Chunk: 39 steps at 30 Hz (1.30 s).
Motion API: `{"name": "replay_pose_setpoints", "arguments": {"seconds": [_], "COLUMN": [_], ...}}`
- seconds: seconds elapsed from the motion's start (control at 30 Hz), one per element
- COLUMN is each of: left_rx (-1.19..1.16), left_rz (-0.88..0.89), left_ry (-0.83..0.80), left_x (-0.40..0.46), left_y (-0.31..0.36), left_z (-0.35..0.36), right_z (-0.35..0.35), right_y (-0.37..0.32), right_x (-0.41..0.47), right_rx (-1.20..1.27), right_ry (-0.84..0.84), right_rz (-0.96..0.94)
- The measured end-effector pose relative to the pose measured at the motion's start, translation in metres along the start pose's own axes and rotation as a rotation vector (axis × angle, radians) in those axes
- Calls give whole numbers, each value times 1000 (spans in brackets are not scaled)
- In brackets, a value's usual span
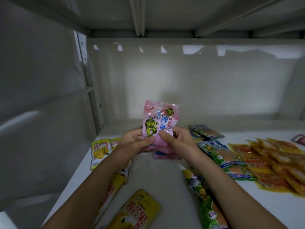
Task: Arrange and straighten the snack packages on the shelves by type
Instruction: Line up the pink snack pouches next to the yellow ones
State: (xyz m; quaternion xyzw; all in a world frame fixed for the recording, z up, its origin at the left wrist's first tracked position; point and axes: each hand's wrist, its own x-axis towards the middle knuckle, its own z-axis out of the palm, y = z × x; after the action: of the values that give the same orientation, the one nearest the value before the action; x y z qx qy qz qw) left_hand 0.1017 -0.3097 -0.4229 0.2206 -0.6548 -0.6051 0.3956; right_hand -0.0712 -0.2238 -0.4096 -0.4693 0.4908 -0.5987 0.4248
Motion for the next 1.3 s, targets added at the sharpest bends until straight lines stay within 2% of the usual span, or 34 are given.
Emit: {"name": "replay_pose_setpoints", "arguments": {"seconds": [0.17,0.3,0.47,0.67,0.9,1.0,1.1,1.23,1.3], "left_rx": [53,6,-41,-40,-7,52,72,52,80], "left_rz": [23,41,29,64,15,40,51,37,46], "left_ry": [25,70,89,86,87,109,131,85,93], "left_x": [-2,-3,-3,-2,0,-1,-2,-2,-1], "left_y": [2,-1,3,3,5,5,5,6,7], "left_z": [4,4,3,-1,3,3,-1,-8,-7], "right_z": [-6,-6,-8,-10,-13,-8,-5,-4,1], "right_y": [1,4,9,9,9,8,7,4,3], "right_x": [6,11,11,14,13,13,10,3,1], "right_rx": [-38,-139,-225,-214,-193,-278,-303,-153,-111], "right_ry": [7,20,-45,30,16,1,5,-157,-168], "right_rz": [-89,-181,-210,-214,-229,-252,-230,-95,-60]}}
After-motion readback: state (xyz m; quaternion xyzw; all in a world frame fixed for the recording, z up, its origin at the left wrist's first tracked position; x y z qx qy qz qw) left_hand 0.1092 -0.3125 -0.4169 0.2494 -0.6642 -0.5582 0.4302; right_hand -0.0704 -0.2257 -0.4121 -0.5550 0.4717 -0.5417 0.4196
